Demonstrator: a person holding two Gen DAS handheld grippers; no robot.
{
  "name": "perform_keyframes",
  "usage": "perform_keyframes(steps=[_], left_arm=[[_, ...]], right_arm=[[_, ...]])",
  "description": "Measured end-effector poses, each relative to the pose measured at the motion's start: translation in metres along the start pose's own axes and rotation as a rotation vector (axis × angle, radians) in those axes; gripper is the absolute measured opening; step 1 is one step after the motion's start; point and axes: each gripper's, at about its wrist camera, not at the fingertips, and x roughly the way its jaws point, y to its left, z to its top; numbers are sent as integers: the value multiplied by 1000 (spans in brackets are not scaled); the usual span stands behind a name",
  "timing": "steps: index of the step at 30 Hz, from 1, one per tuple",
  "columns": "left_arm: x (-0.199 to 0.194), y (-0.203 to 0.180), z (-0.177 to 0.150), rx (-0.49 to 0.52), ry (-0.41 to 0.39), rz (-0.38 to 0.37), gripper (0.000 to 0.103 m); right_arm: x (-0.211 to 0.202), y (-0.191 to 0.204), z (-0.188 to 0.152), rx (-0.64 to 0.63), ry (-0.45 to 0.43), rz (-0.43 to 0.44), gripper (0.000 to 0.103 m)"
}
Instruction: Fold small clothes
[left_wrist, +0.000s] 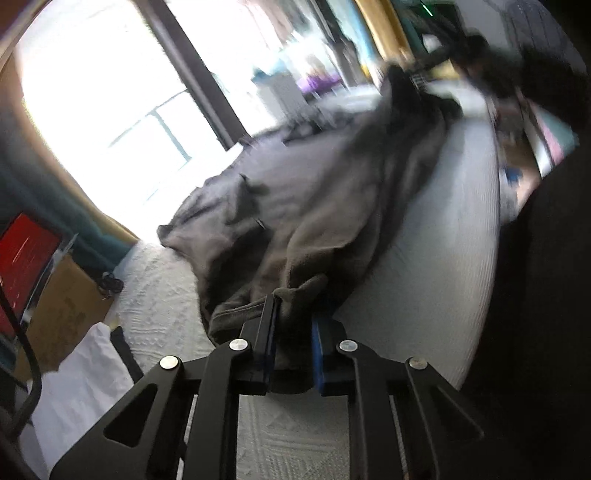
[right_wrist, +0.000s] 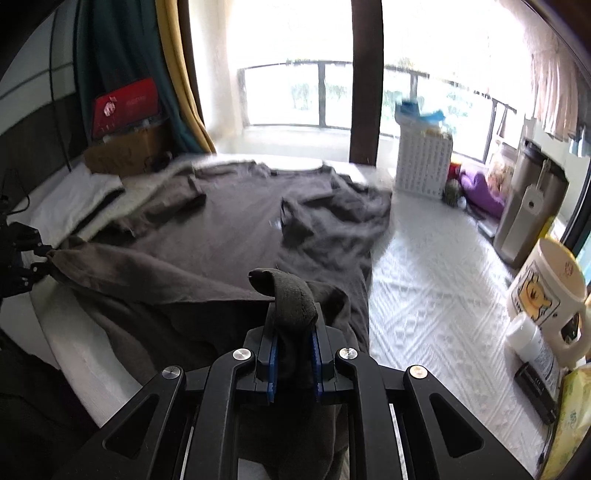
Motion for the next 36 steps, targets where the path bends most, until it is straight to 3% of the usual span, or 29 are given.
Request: perform_keyframes(steps=[4, 9, 14, 19, 23, 26, 36], left_arm=[[-11, 17, 8, -115, -81, 5, 12], [-6, 37, 21, -246, -128, -1, 12], [-8, 59, 24, -403, -156, -60, 12], [12, 54, 17, -382, -45, -56, 12], [21, 52, 13, -368, -11, -41, 12], [25, 55, 13, -384, -15, -26, 12], [3, 86, 32, -481, -152, 71, 9]], right_arm=[[-13, 0, 16, 11, -62, 7, 11], [-15, -3, 30, 8, -85, -4, 11], [-20, -18, 35, 66, -111, -15, 10], [-16, -33, 42, 91, -113, -30, 9], [-5, -41, 45, 100, -97, -24, 9], [2, -43, 48, 101, -90, -16, 9], [-14, -53, 67, 118, -160, -38, 9]])
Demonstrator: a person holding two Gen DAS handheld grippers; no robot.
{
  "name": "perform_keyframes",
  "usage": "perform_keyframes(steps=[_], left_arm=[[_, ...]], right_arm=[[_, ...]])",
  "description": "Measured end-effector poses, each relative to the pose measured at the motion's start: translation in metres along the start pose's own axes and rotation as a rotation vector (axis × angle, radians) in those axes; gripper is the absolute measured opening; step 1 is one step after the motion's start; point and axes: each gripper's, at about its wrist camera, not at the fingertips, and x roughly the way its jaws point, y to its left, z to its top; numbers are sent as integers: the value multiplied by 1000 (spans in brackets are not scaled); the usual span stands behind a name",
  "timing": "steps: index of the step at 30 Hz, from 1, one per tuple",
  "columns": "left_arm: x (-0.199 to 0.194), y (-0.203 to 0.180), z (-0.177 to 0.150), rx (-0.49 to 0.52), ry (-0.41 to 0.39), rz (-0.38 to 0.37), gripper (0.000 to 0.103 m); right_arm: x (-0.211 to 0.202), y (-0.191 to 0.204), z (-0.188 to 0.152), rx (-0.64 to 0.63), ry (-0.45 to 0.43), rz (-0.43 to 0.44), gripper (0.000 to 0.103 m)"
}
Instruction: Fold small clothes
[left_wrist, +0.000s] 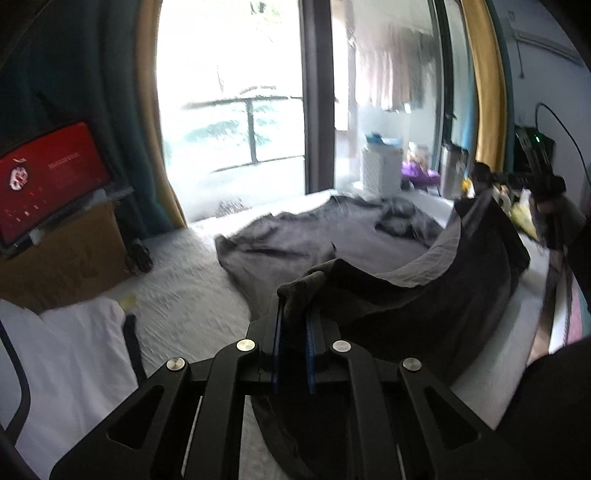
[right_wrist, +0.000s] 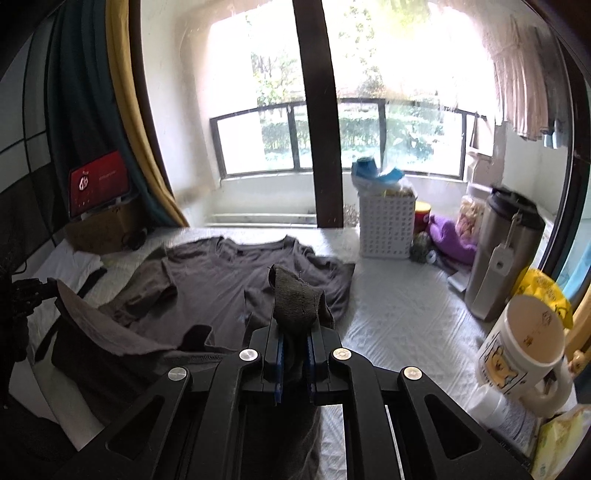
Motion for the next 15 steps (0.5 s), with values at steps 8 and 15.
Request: perform_keyframes(steps=[8, 15], left_arm=[[2, 17, 37, -82, -125, 94, 9], [24, 31, 64, -108, -146, 141, 9]], right_arm=[[3, -15, 21, 23, -41, -22, 9], [19, -28, 38, 38, -66, -37, 9]])
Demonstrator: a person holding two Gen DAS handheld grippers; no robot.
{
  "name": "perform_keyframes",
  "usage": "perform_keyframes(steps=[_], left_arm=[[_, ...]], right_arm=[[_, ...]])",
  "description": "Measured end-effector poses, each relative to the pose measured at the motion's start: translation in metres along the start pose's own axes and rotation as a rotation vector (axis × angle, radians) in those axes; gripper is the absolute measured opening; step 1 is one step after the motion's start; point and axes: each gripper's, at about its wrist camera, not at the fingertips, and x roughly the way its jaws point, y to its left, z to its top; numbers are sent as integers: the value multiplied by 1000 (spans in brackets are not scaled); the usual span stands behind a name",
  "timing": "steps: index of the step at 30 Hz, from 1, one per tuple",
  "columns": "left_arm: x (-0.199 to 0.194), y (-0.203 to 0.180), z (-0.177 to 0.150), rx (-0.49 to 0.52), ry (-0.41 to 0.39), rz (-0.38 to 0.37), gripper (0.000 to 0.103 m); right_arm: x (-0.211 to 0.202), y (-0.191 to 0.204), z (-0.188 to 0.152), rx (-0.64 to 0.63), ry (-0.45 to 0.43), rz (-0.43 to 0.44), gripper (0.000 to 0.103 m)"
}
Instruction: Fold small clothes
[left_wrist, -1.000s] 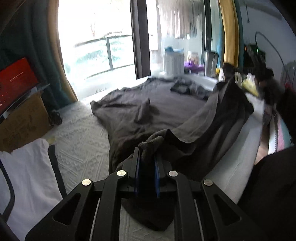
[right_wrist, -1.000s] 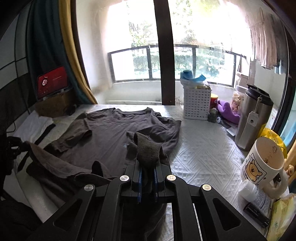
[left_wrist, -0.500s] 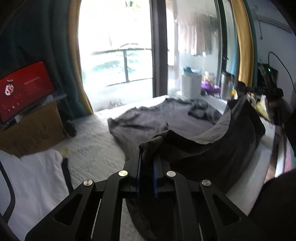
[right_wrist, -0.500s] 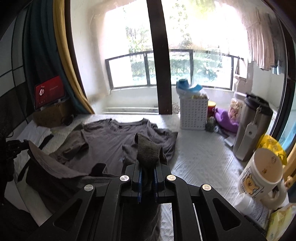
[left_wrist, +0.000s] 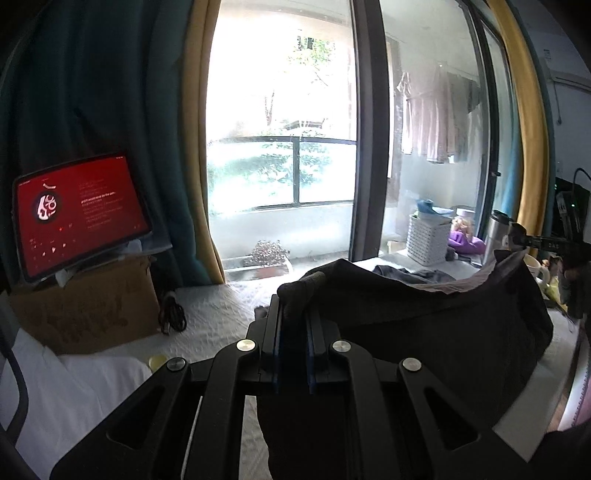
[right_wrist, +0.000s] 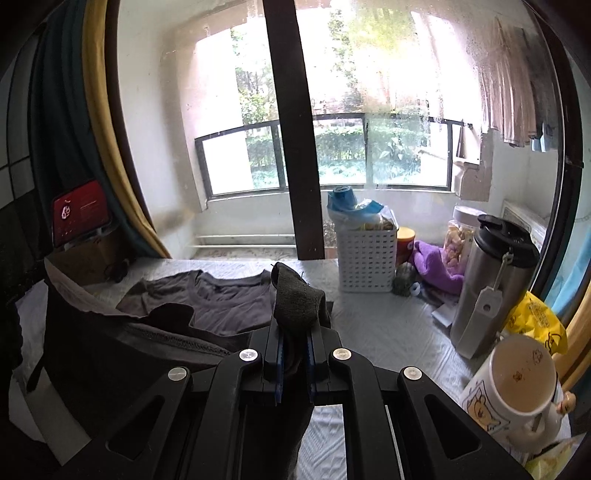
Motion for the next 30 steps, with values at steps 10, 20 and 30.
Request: perform_keyframes(steps=[10, 20, 30], left_arm=[[45, 17, 14, -31, 12, 29, 9], [98, 29, 17, 1, 57, 25, 9], [167, 51, 1, -67, 164, 48, 9]], right_arm=[[48, -14, 20, 33, -11, -3, 9], [104, -27, 29, 44, 10, -6, 9], [176, -41, 23, 23, 92, -80, 9]])
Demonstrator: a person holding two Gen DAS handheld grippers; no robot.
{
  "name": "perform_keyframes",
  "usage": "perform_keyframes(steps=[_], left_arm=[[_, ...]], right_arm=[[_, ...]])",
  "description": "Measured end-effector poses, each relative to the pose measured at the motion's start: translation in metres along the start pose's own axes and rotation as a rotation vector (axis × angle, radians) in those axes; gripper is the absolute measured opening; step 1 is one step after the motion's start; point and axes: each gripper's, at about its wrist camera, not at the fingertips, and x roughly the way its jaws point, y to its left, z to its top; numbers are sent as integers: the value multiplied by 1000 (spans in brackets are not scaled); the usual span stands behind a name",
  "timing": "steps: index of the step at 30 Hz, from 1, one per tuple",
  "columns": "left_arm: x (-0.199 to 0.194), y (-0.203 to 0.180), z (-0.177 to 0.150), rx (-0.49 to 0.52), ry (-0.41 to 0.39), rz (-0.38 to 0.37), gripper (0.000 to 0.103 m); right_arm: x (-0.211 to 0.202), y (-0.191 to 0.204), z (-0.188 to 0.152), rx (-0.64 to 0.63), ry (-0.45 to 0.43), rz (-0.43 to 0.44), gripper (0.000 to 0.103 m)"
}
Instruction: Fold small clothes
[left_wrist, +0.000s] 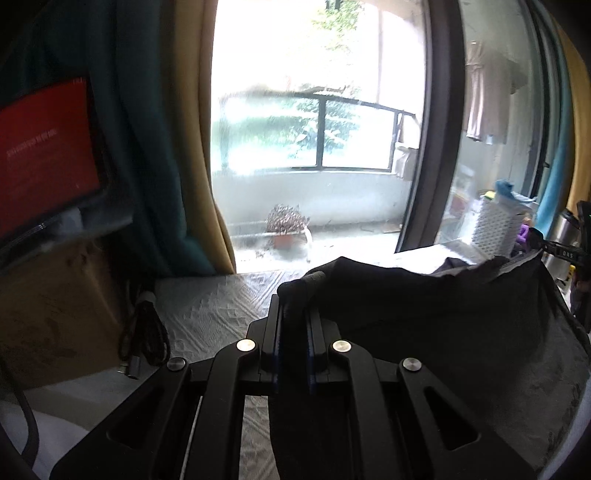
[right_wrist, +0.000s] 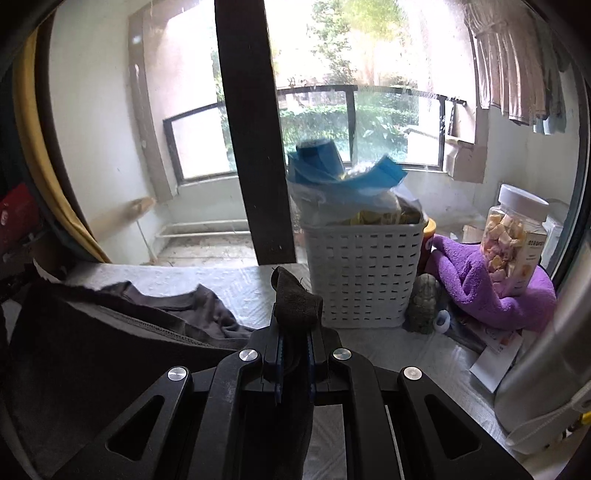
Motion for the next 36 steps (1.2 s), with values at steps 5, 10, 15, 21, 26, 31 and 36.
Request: perform_keyframes(steps=[5, 10, 15, 21, 26, 31, 36], left_arm=[[29, 4, 0, -29, 53, 24, 9], [52, 12, -5, -75, 119, 42, 10], [66, 25, -9, -120, 186, 50, 21], [42, 42, 0, -174, 130, 118, 62], [18, 28, 5, -122, 133, 82, 63], [16, -1, -6, -38, 191, 26, 63], [40, -24, -14, 3, 297, -42, 63]], right_arm=[[29, 3, -1, -28, 41, -37, 9], [51, 6, 2, -46, 67, -60, 9], [66, 8, 1, -59, 123, -80, 10], [60, 15, 4, -104, 140, -90, 18], [32, 25, 11, -137, 113, -79, 88], [7, 48, 14, -181, 98, -63, 88], [18, 87, 4, -186, 138, 82, 80]])
